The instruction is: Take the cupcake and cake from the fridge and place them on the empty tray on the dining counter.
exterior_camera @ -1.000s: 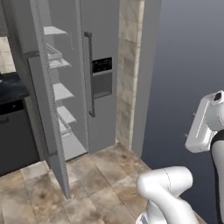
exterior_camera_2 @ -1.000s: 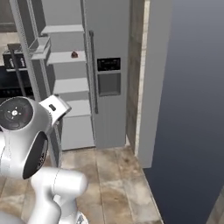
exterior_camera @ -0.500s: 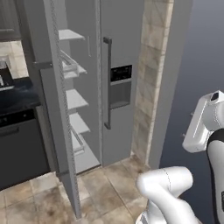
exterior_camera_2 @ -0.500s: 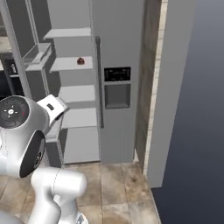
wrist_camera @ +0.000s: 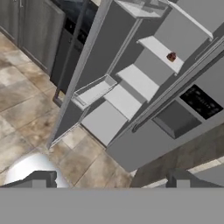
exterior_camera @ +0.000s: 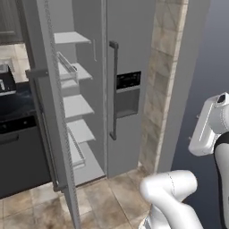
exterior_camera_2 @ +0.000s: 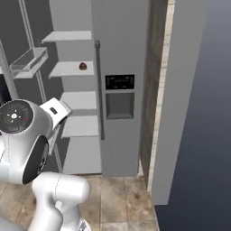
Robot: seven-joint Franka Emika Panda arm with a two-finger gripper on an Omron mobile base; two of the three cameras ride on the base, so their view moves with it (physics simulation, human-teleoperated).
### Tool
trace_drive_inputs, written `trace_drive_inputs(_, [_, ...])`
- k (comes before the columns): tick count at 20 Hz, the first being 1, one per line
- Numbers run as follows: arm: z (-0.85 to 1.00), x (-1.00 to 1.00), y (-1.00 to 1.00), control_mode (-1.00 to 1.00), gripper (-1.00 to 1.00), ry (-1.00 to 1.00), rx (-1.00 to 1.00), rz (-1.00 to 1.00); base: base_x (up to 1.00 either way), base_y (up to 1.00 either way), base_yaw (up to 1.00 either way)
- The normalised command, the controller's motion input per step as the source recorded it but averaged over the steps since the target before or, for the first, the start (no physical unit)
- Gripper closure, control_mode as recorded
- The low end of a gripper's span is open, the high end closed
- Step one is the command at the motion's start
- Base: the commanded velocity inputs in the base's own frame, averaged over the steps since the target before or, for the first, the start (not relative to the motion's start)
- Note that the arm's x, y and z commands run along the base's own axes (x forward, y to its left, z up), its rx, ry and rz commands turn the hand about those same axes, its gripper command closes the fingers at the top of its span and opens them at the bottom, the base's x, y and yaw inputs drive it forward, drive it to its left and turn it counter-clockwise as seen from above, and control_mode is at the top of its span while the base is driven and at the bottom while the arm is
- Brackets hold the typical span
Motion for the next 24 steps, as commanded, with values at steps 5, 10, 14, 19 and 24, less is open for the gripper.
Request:
trace_drive_inputs(5, [0.00, 0.00, 0.00, 1.00, -1.00, 0.00, 0.00, 0.00, 0.67, 0.00, 0.12])
trace_drive_inputs(10, [0.00, 0.00, 0.00, 1.00, -1.00, 0.00, 0.00, 0.00, 0.74, -0.12, 0.13])
trace_drive_inputs(14, [0.00, 0.00, 0.00, 1.00, -1.00, 0.00, 0.00, 0.00, 0.63, -0.20, 0.13])
trace_drive_inputs(19, [0.00, 0.00, 0.00, 1.00, -1.00, 0.00, 0.00, 0.00, 0.44, -0.06, 0.12])
trace_drive_inputs(24, [0.00, 0.00, 0.00, 1.00, -1.00, 0.00, 0.00, 0.00, 0.41, 0.00, 0.13])
